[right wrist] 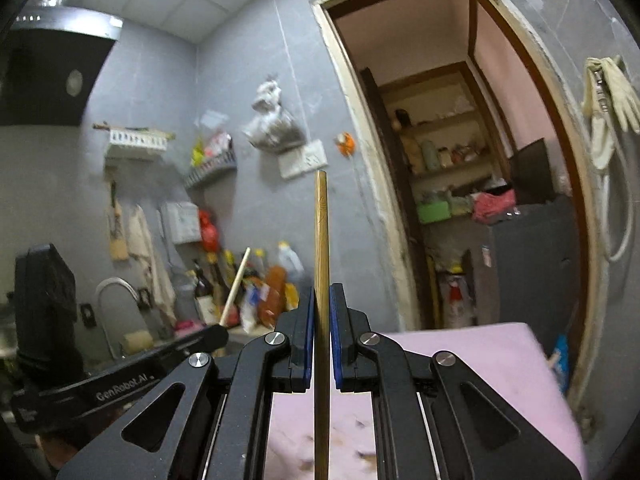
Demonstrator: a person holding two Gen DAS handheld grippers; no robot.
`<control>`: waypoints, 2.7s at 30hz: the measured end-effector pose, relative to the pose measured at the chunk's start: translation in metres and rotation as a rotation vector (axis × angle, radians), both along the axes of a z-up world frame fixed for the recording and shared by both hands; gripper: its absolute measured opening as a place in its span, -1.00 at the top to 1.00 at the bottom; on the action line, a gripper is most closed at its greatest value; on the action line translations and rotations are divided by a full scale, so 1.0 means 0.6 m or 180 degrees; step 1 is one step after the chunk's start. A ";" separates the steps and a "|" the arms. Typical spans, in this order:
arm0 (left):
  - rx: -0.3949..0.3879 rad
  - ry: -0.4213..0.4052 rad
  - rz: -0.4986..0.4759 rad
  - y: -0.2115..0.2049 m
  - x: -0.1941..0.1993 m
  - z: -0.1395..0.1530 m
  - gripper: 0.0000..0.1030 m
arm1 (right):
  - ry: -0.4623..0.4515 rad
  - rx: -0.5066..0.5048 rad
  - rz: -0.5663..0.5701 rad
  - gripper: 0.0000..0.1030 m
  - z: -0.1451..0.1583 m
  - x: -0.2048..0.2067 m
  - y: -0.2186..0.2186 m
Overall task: Organize utensils
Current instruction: 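Carry both chopsticks upright over the white basket with both tools, then lower the chopsticks into the basket and open both tools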
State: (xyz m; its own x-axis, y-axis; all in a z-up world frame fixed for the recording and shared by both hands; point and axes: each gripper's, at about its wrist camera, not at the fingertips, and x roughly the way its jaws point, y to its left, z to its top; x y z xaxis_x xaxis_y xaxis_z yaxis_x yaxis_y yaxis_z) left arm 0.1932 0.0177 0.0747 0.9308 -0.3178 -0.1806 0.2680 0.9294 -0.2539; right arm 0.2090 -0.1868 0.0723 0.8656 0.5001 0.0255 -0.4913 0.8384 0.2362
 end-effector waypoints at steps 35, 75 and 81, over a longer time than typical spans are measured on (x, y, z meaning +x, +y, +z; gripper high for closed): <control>-0.0354 -0.0364 0.1140 0.223 0.018 -0.058 0.95 | -0.0178 0.0310 -0.0635 0.89 -0.042 0.071 0.194; 0.0084 0.0316 0.0607 0.159 -0.046 -0.072 0.21 | 0.0160 -0.0387 -0.0064 0.21 -0.044 -0.022 0.127; 0.0166 0.0131 0.0503 0.121 -0.063 -0.043 -0.16 | 0.0050 -0.0321 -0.0206 -0.20 -0.025 -0.047 0.068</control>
State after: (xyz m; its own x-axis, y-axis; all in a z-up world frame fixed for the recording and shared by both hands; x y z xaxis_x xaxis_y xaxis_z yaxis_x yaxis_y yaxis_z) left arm 0.1554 0.0901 0.0487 0.9599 -0.1572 -0.2320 0.1078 0.9713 -0.2119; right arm 0.1806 -0.1462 0.0574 0.8960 0.4425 -0.0359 -0.4323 0.8880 0.1564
